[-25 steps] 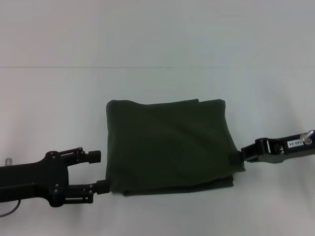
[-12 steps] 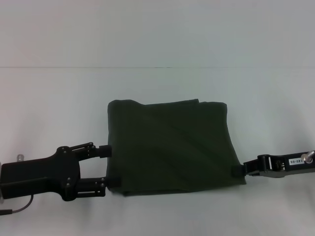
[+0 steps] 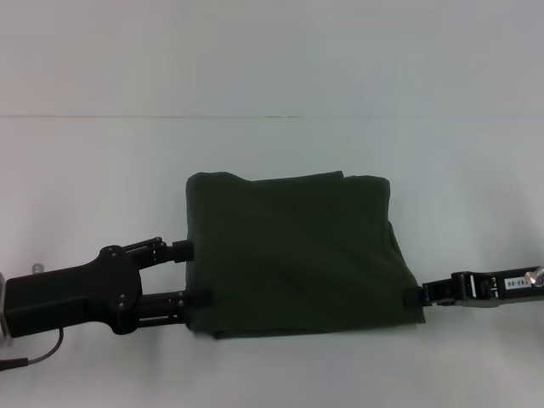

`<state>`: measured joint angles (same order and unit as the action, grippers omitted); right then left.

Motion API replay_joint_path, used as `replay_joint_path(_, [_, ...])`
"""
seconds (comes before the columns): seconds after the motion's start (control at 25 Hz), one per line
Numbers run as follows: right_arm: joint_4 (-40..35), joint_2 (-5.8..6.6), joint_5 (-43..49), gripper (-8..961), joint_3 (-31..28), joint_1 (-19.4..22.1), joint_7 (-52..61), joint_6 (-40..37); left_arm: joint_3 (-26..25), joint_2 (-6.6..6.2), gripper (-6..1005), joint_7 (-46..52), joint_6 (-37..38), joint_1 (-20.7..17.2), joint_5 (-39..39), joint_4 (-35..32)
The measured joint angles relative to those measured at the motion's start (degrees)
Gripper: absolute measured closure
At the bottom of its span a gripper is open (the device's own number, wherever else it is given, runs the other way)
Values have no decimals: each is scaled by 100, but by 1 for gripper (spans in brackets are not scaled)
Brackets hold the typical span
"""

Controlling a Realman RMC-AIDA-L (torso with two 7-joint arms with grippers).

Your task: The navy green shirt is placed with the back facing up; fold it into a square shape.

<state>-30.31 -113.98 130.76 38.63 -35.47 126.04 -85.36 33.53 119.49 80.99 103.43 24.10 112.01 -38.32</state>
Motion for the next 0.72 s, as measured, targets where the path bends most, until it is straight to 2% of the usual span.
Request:
replay_joint_path(0.24, [-123,40,-141,789,-471,294,-1069,-455,-177,11,140,415,0,29,-48,35])
replay_joint_path(0.44, [-239,89,-561,589,-1296,667,-1995,-567,-181,-31,140,605,17,55,-194,221])
replay_joint_path(0.52, [-208,106,-923,429,-1597,808,-2431,-675,-181,-33,140,673,16,64,-209,259])
replay_joint_path(0.6, [-185,78,-1302,301,-1723,907,-2945,-858,-180,-33,140,785,7,79,-214,285])
replay_joint_path(0.72, [-183,-76,-1595,157,-1698,931,-3815,-1120,-180,-32,140,1013,-5,104,-218,301])
